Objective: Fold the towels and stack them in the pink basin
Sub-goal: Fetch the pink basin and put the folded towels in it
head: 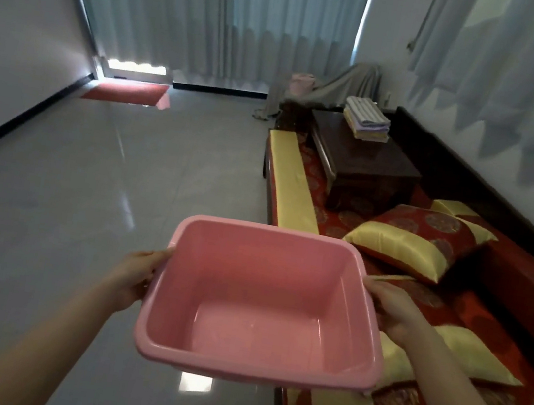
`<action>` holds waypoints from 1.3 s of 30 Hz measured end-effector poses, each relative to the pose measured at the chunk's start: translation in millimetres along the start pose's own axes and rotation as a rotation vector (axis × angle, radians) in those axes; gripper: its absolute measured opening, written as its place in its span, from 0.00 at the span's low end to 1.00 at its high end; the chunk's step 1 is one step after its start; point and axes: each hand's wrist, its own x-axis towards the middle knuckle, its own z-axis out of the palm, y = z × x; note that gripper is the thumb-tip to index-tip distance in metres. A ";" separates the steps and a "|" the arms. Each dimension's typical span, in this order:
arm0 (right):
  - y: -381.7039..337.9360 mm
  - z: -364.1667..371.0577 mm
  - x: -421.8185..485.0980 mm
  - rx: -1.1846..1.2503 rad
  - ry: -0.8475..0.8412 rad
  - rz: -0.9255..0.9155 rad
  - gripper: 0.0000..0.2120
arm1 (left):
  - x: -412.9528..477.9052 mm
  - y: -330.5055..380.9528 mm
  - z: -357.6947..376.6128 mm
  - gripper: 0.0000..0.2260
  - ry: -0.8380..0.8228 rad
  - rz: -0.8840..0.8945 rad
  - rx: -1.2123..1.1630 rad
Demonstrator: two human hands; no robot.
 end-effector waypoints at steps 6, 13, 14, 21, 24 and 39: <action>-87.6 66.9 122.6 -0.024 -0.029 0.002 0.11 | 125.0 89.2 -16.4 0.11 -0.031 -0.024 0.024; -174.8 143.3 252.2 -0.027 -0.060 0.026 0.08 | 251.7 165.9 -36.5 0.15 -0.011 -0.049 -0.023; -190.4 156.3 274.8 -0.037 -0.058 0.039 0.08 | 277.8 178.2 -42.2 0.15 -0.013 -0.060 -0.032; -278.8 213.6 428.3 -0.002 0.038 0.010 0.14 | 472.9 291.4 -32.1 0.15 -0.072 -0.057 -0.025; -311.2 218.6 478.3 0.094 0.114 0.017 0.13 | 546.7 354.8 -4.4 0.12 -0.139 -0.015 0.021; -387.0 52.5 666.4 0.522 0.708 0.079 0.05 | 845.4 579.0 397.6 0.09 -0.695 0.154 0.363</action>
